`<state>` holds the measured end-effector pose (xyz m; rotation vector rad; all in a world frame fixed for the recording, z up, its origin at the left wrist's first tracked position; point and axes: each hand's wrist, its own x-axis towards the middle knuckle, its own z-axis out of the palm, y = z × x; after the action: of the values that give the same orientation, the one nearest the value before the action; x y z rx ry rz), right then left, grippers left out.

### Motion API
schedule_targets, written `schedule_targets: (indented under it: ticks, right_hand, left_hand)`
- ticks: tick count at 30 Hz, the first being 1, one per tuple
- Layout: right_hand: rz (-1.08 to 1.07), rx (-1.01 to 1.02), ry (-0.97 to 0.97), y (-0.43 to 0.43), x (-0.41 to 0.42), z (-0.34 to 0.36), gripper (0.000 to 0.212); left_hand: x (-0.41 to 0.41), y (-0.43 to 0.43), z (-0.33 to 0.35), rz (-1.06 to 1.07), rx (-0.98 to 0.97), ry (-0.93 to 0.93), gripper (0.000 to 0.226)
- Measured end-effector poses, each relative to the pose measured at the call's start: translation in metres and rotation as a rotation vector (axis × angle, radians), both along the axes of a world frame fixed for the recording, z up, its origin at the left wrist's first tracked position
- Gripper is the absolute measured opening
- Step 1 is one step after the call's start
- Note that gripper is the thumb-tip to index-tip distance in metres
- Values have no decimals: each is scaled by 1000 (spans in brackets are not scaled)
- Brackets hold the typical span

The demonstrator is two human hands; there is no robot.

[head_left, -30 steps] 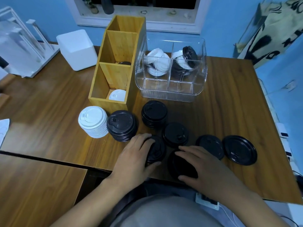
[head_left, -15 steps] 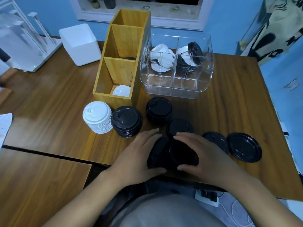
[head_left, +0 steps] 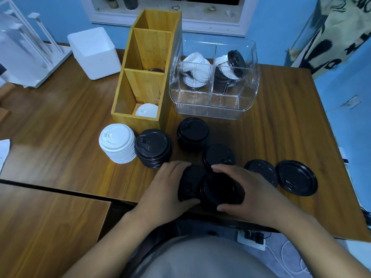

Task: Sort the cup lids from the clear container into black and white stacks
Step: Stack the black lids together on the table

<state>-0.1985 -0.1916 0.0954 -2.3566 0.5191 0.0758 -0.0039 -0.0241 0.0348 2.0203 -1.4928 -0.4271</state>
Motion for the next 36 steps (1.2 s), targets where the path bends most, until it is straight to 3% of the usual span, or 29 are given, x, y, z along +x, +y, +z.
schedule_targets:
  ticks: [4, 15, 23, 36]
  right_hand:
    - [31, 16, -23, 0, 2, 3, 88]
    - [350, -58, 102, -1, 44, 5, 83]
    - [399, -101, 162, -7, 54, 1, 85]
    - [382, -40, 146, -10, 47, -9, 84]
  left_hand:
    - [6, 1, 6, -105, 63, 190, 98]
    - [14, -3, 2, -116, 128, 191, 119]
    - [18, 0, -3, -171, 100, 159, 98]
    - [15, 0, -8, -149, 57, 96, 95]
